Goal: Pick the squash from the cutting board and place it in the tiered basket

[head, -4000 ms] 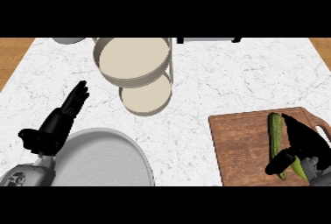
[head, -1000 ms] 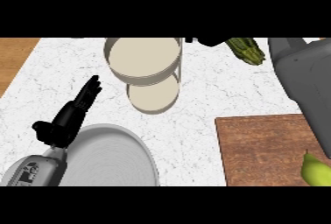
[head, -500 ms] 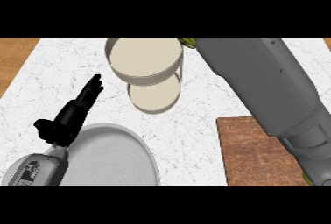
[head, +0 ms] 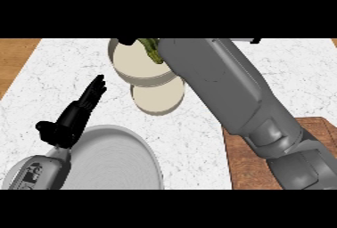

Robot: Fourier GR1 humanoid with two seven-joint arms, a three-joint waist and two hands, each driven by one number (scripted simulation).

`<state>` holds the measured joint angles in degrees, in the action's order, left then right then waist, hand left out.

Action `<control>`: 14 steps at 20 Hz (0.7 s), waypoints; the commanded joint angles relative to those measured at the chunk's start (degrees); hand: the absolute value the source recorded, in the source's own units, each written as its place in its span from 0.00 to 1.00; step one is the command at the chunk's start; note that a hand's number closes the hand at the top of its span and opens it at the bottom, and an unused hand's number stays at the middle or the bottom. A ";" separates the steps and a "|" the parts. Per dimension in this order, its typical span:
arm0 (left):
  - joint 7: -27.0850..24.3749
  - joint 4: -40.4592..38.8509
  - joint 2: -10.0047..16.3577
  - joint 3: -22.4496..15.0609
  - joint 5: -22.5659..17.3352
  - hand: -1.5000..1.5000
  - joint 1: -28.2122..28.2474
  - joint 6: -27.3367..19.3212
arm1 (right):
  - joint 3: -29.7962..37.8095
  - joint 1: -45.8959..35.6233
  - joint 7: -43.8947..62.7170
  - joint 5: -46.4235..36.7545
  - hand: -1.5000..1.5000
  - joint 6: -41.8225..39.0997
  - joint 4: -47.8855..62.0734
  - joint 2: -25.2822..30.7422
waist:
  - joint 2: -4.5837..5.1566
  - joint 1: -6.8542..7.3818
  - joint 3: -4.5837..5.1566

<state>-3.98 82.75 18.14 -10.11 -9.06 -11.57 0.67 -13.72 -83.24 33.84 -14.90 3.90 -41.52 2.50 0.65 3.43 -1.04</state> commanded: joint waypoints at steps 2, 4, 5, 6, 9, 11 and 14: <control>-0.60 -4.72 -3.74 -1.33 -0.98 0.50 1.94 0.51 | 2.85 -2.08 -3.38 3.71 1.00 1.98 5.71 -2.40 | 0.41 -0.56 1.18; 0.04 -3.63 -5.56 -3.46 0.21 0.50 1.48 -0.72 | 3.29 -3.13 -2.94 6.20 1.00 2.35 7.76 -2.43 | 0.55 0.06 1.20; -1.40 -4.31 -5.29 -3.02 -0.05 0.50 3.13 -0.40 | 2.38 -2.17 -1.42 8.81 1.00 1.97 6.94 -2.45 | 0.36 0.28 1.22; -0.51 -3.70 -3.54 -1.65 -0.76 0.50 2.60 0.20 | 7.69 -3.38 0.62 10.40 1.00 0.69 9.21 -2.46 | 0.48 -0.25 1.18; 3.28 -3.04 -4.11 -2.37 -0.70 0.50 -0.10 -0.36 | 7.97 -4.00 6.64 16.28 0.00 1.70 10.44 -2.48 | 0.18 -0.05 1.15; 1.76 -4.72 -5.56 -2.93 -0.16 0.50 0.33 -0.96 | 7.56 -3.29 7.06 19.71 0.00 2.80 9.43 -2.48 | 0.00 -0.54 1.16; -2.53 -6.49 -4.85 -2.38 -0.56 0.50 2.42 1.18 | 7.55 -2.20 3.36 21.51 0.00 6.57 10.60 -2.49 | 0.29 -0.32 1.22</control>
<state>-4.04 81.92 17.76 -10.28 -8.97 -12.15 1.11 -6.39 -86.60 38.73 2.94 7.52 -31.75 0.10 0.36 3.68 -1.00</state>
